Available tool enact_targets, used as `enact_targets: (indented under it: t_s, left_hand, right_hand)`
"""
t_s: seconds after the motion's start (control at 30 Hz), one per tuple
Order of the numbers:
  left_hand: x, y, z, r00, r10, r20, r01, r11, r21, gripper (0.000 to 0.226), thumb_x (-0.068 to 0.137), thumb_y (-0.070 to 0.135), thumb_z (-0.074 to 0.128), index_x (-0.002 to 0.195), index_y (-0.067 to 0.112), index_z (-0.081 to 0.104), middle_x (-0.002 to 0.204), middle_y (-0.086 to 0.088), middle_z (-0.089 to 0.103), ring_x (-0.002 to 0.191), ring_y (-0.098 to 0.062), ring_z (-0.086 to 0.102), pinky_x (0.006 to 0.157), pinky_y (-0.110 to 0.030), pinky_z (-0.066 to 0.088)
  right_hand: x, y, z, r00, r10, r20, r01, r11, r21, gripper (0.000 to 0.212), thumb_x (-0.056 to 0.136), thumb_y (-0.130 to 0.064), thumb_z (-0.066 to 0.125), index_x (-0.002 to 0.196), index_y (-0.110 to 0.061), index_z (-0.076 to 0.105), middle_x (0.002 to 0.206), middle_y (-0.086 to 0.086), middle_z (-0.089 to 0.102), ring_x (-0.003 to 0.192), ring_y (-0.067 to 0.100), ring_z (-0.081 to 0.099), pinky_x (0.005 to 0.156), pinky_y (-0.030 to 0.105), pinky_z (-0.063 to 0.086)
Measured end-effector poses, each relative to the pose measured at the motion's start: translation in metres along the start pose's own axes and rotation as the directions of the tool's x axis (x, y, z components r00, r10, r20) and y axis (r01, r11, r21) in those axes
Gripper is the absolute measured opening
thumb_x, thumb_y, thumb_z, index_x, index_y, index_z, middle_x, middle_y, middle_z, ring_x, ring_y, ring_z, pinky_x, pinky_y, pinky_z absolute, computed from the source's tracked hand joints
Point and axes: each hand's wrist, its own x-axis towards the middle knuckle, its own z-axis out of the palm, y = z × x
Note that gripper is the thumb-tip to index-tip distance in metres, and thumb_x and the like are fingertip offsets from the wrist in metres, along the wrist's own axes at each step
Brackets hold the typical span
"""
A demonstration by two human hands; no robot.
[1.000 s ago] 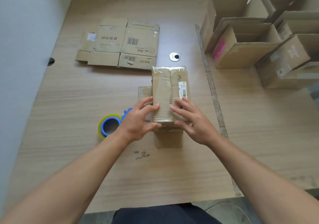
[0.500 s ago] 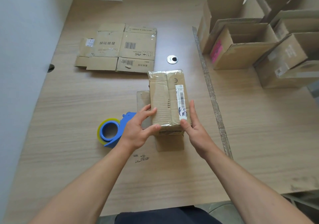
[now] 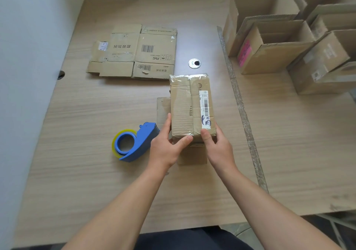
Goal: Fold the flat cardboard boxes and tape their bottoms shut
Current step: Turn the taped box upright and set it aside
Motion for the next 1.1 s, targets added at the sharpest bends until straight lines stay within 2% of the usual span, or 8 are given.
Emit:
enact_targets:
  t_s: [0.17, 0.3, 0.4, 0.57, 0.73, 0.87, 0.93, 1.1]
  left_hand:
    - [0.001, 0.0, 0.007, 0.997, 0.03, -0.075, -0.021, 0.993, 0.115, 0.089, 0.078, 0.059, 0.069, 0.153, 0.039, 0.024, 0.091, 0.01, 0.07, 0.087, -0.005, 0.062, 0.071, 0.003, 0.036]
    - [0.011, -0.005, -0.01, 0.99, 0.138, 0.024, -0.14, 0.963, 0.23, 0.088, 0.078, 0.063, 0.056, 0.153, 0.03, 0.023, 0.072, 0.019, 0.06, 0.066, 0.0, 0.055, 0.066, 0.003, 0.036]
    - [0.018, -0.009, -0.021, 0.979, 0.174, 0.106, -0.197, 0.94, 0.278, 0.084, 0.08, 0.061, 0.053, 0.151, 0.03, 0.019, 0.089, 0.018, 0.065, 0.079, 0.001, 0.059, 0.072, 0.005, 0.035]
    - [0.02, -0.007, -0.027, 0.974, 0.067, 0.215, -0.086, 0.993, 0.079, 0.074, 0.09, 0.035, 0.066, 0.153, 0.031, 0.027, 0.131, 0.021, 0.056, 0.125, 0.003, 0.053, 0.109, -0.025, 0.042]
    - [0.018, -0.008, -0.03, 0.95, -0.026, 0.312, 0.098, 0.971, -0.218, 0.058, 0.099, 0.017, 0.056, 0.149, 0.035, 0.032, 0.134, 0.023, 0.058, 0.125, 0.004, 0.053, 0.101, -0.024, 0.048]
    - [0.01, -0.001, -0.021, 0.962, -0.114, 0.247, 0.184, 0.942, -0.28, 0.047, 0.099, 0.038, 0.055, 0.142, 0.047, 0.04, 0.132, 0.029, 0.058, 0.125, 0.002, 0.053, 0.093, -0.021, 0.051]
    - [0.005, 0.004, -0.014, 0.972, -0.08, 0.223, 0.125, 0.973, -0.194, 0.061, 0.092, 0.053, 0.059, 0.147, 0.045, 0.037, 0.133, 0.031, 0.055, 0.128, 0.003, 0.05, 0.105, -0.027, 0.042]
    - [0.008, 0.016, -0.017, 0.974, -0.085, 0.209, 0.093, 0.995, -0.027, 0.046, 0.101, 0.028, 0.052, 0.145, 0.039, 0.046, 0.135, 0.016, 0.06, 0.127, -0.01, 0.055, 0.111, -0.042, 0.042]
  right_hand:
    - [0.003, 0.001, -0.013, 0.994, -0.093, 0.061, 0.102, 0.979, -0.174, 0.058, 0.087, -0.063, 0.058, 0.139, -0.039, 0.05, 0.09, -0.033, 0.068, 0.086, -0.01, 0.061, 0.071, 0.004, 0.04]
    - [0.013, 0.001, -0.025, 0.974, -0.202, 0.1, 0.225, 0.911, -0.345, 0.067, 0.086, -0.061, 0.048, 0.145, -0.029, 0.05, 0.09, -0.007, 0.074, 0.079, 0.021, 0.064, 0.068, 0.023, 0.044]
    - [0.021, 0.005, -0.033, 0.954, -0.238, 0.18, 0.295, 0.844, -0.448, 0.063, 0.093, -0.051, 0.052, 0.149, -0.025, 0.044, 0.09, 0.009, 0.075, 0.08, 0.036, 0.064, 0.074, 0.04, 0.046]
    - [0.03, 0.01, -0.042, 0.96, -0.138, 0.242, 0.216, 0.919, -0.331, 0.053, 0.092, -0.045, 0.061, 0.143, -0.031, 0.053, 0.091, 0.002, 0.075, 0.084, 0.027, 0.069, 0.081, 0.039, 0.053]
    - [0.03, 0.009, -0.049, 0.927, 0.032, 0.373, -0.056, 0.997, 0.052, 0.048, 0.091, -0.027, 0.069, 0.136, -0.04, 0.057, 0.119, -0.026, 0.067, 0.114, 0.008, 0.064, 0.08, 0.029, 0.057]
    - [0.027, 0.002, -0.055, 0.92, 0.103, 0.379, -0.198, 0.955, 0.219, 0.077, 0.082, -0.049, 0.069, 0.148, -0.05, 0.03, 0.129, -0.02, 0.06, 0.111, -0.001, 0.062, 0.08, 0.032, 0.057]
    - [0.023, 0.0, -0.053, 0.936, 0.116, 0.333, -0.189, 0.962, 0.196, 0.084, 0.08, -0.059, 0.064, 0.15, -0.054, 0.018, 0.122, -0.014, 0.059, 0.107, 0.004, 0.064, 0.074, 0.03, 0.058]
    - [0.021, 0.0, -0.056, 0.997, 0.049, 0.056, -0.045, 0.996, -0.077, 0.076, 0.091, -0.055, 0.061, 0.153, -0.046, 0.018, 0.13, -0.01, 0.054, 0.107, 0.01, 0.059, 0.091, 0.032, 0.046]
